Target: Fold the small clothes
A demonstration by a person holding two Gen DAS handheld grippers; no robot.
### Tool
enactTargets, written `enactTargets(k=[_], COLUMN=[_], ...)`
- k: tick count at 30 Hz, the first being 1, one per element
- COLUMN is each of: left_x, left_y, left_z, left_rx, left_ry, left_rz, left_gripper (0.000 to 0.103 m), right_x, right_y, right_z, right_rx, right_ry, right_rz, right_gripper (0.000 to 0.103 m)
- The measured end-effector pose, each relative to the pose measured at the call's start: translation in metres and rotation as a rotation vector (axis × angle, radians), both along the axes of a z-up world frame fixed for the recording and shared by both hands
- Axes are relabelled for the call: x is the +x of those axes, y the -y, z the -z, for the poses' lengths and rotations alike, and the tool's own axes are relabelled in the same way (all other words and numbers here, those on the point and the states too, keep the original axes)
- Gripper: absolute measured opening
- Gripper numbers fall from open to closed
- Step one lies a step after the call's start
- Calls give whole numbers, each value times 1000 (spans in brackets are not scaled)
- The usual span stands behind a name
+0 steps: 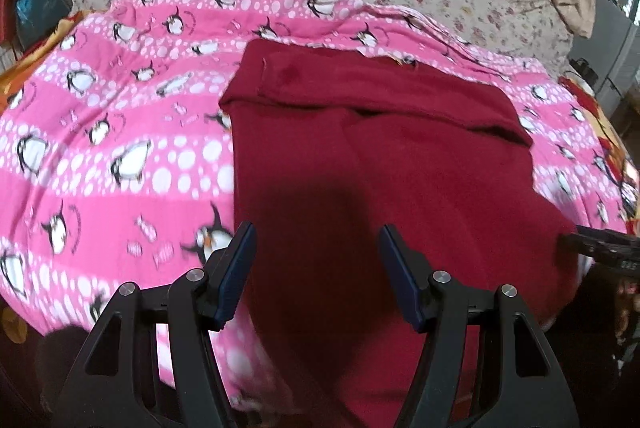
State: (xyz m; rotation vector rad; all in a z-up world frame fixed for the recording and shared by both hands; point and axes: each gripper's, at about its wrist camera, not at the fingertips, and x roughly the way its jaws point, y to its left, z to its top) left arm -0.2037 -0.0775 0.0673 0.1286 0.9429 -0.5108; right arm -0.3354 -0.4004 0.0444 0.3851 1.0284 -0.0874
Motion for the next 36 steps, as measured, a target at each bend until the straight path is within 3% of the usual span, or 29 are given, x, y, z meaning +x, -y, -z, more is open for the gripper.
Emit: enactTargets(k=[5,12,16,26,29,30,32,36], left_x=[-24,-51,-51,-52,-53,-53,-53,-56], left_y=[-14,-27,-33,-23,-24,-25,-27,-30], left_z=[8,35,50,59,60,61,63,64], left_rx=[-37,9,-33,0,-7,-14,-32,-33], left_ry=[-81,-156,-252,-256,-268,-277,-294,-297], left_rz=[8,-6,-26,9,20,20,10,-2], left_gripper=[63,63,63,63,63,63,63,63], right_x=[-22,-34,-35,-27,-27,-27,-28,-25], right_y=[-2,-12,-14,-15,-23,-25,-28,-31], right_z=[13,18,19,23,24,24,23,26], right_rx=[21,23,22,38,43,39,37,18], right_ry=[-33,-33,-26,-9,0,2,7,-3], right_rz=[1,-32,-39,-37,-95,-110,-121,-117], right_gripper=[66,68,69,69,45,41,36,36])
